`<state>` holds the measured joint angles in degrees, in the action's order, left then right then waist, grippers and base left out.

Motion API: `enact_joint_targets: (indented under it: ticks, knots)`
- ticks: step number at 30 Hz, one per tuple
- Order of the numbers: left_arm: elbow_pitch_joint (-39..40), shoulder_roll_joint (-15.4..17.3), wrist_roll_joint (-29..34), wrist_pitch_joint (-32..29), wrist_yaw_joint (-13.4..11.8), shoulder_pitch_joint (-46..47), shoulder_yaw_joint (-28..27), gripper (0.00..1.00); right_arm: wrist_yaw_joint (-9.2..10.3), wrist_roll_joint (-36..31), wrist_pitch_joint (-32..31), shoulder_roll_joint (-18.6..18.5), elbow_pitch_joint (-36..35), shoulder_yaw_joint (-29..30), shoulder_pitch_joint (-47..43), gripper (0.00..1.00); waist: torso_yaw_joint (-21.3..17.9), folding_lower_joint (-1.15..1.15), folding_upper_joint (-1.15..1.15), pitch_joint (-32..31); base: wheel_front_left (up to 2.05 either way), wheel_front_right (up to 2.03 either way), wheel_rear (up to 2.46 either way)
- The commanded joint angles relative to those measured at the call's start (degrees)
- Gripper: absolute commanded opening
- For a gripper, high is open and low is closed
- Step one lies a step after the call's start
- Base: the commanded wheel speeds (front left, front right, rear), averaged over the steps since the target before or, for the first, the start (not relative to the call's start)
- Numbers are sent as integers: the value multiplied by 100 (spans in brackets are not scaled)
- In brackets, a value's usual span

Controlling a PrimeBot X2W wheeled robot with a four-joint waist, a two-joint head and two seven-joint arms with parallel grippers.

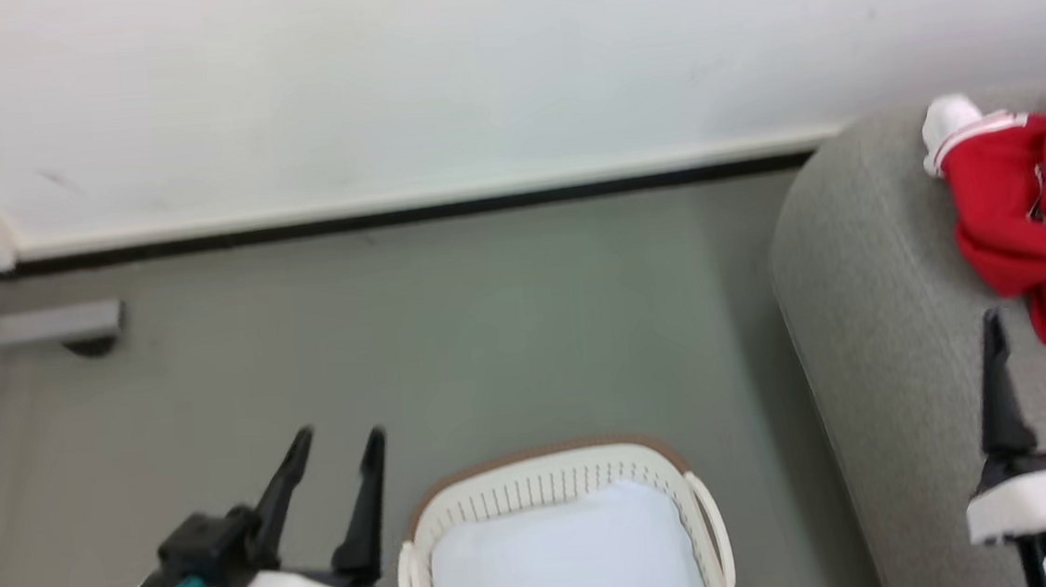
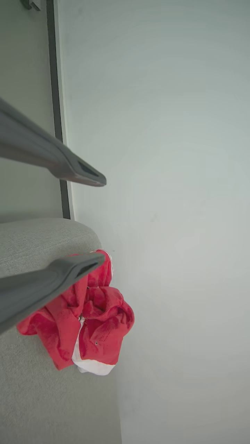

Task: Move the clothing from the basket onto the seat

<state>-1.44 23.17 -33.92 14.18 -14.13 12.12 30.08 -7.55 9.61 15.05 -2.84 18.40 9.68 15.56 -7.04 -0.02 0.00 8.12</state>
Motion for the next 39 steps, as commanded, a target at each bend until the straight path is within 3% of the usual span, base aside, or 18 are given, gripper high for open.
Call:
enact_joint_targets:
  ticks: [1, 12, 22, 26, 39]
  knots:
    - [-136, 49, -87, 60, -37, -288, -108, 100, 13, -22, 16, -15, -207, -122, -336, 100, 168, 2, 0, -574, 0, 0, 0]
    - [-558, -219, 227, 99, 194, -966, -779, 100, 13, -172, 8, -13, -783, -564, -1274, 100, 368, 2, 0, -986, 0, 0, 0]
    - [-860, -746, 762, 97, 815, -1265, -1444, 100, 13, 61, 8, -15, -497, -966, -1463, 100, 409, 2, 0, -1092, 0, 0, 0]
    - [-1044, -953, 984, 98, 1183, -1269, -1662, 100, 13, 174, 9, -15, -433, -992, -1425, 100, 356, 2, 0, -1096, 0, 0, 0]
    - [-1294, -1322, 1405, 98, 1566, -1232, -2075, 100, 13, 211, 9, -15, -357, -984, -1428, 100, 273, 2, 0, -1082, 0, 0, 0]
